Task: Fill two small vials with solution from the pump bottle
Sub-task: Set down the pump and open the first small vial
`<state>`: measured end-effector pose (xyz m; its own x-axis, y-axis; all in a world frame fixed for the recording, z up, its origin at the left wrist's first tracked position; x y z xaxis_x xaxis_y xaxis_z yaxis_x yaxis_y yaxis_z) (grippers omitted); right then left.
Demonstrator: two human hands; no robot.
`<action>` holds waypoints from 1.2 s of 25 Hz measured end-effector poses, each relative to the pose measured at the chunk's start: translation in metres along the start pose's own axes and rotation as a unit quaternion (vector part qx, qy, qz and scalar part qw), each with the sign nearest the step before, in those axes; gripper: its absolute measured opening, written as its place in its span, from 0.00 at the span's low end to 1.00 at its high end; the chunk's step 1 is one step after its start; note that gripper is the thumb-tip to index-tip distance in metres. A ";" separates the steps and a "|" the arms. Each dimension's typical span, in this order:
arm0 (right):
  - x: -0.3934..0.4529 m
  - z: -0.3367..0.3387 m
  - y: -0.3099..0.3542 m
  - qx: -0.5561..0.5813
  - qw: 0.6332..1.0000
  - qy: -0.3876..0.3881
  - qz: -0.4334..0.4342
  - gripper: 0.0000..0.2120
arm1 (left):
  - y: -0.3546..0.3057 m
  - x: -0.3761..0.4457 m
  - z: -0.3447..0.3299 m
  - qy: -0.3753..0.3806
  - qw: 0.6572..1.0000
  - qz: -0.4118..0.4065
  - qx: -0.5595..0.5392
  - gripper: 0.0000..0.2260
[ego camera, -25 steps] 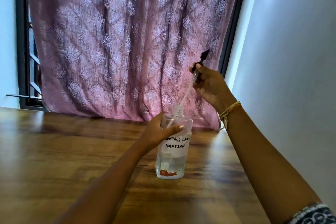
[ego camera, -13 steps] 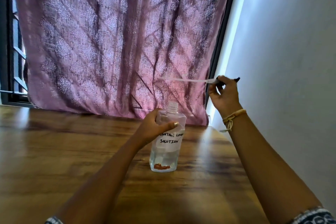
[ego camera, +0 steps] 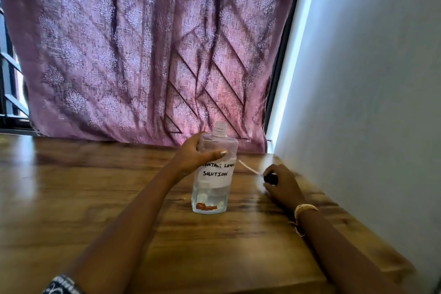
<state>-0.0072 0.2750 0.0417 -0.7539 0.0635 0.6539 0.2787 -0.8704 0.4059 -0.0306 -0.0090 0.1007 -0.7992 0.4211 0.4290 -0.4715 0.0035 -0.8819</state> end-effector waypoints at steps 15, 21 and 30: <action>-0.019 -0.060 0.136 0.342 0.917 0.194 -0.069 0.31 | 0.002 0.000 0.004 0.009 0.999 0.018 0.033 0.30; 0.000 -0.052 0.102 0.318 0.934 0.138 -0.087 0.25 | 0.020 0.000 0.003 -0.011 0.981 0.039 0.190 0.35; 0.014 -0.044 0.046 0.303 0.941 0.032 -0.149 0.35 | 0.059 0.004 0.013 0.000 0.940 0.077 0.333 0.18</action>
<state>-0.0314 0.2143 0.0413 -0.8814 0.2146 0.4208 0.3219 -0.3792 0.8675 -0.0662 -0.0191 0.0530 -0.8766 0.3709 0.3066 -0.4798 -0.6259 -0.6149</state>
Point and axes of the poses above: each hand's wrist, its own x-axis towards the middle knuckle, its own z-axis out of the back of the hand, y = z × x, the point moved 6 cm from there along x, towards the middle knuckle, and after that the axes turned 4 degrees about z, right-handed, at the moved point
